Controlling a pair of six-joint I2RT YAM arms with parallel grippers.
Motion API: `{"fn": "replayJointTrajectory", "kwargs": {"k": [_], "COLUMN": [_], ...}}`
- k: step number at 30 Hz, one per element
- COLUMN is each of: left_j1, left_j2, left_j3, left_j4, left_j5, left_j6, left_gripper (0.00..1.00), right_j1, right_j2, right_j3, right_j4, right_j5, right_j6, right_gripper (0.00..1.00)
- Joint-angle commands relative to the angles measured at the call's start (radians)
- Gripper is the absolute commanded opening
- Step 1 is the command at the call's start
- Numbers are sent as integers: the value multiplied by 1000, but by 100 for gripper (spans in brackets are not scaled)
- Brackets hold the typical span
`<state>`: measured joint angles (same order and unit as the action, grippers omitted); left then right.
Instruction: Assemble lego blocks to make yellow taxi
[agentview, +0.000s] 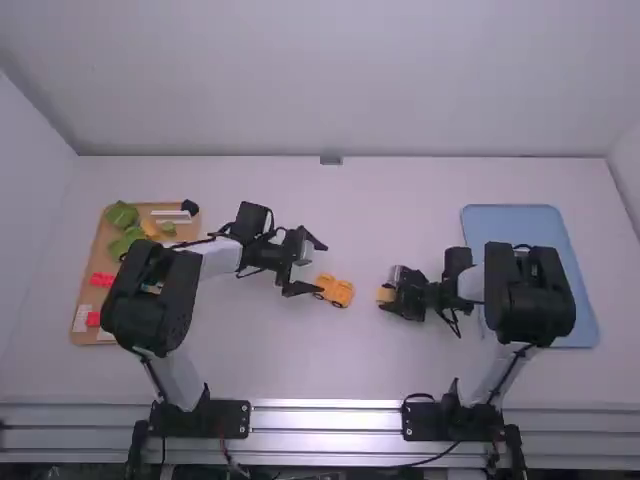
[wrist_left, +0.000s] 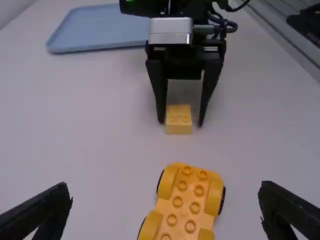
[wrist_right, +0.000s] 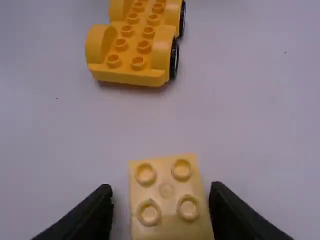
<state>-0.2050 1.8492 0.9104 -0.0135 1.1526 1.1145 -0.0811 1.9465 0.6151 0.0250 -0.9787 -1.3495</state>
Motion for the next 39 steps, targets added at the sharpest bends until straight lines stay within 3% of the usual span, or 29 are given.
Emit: {"fn": "replayJointTrajectory", "kwargs": {"k": [1, 8, 19, 26, 34, 39], "left_j1": [-1, -1, -19, -25, -27, -51], "left_j2": [8, 8, 8, 18, 142, 199], "left_j3": [10, 10, 4, -30, 14, 31], "left_j4": [-5, -5, -8, 10, 40, 48], "left_j5": [37, 45, 6, -106, -142, -155], "left_j6": [-10, -10, -10, -10, -40, 47], "left_gripper": [99, 99, 99, 99, 99, 99], "right_j1": [-26, -30, -34, -34, -12, 29], "right_j2": [9, 10, 10, -8, -124, -177], "right_j3": [-8, -28, -26, -26, 73, 109], "right_j4": [-23, 2, -7, -22, -304, -372], "right_j5": [10, -14, -2, -83, -108, -66], "right_j6": [-43, -69, -68, -60, -66, -45], "right_gripper": [54, 55, 25, 25, 24, 20]}}
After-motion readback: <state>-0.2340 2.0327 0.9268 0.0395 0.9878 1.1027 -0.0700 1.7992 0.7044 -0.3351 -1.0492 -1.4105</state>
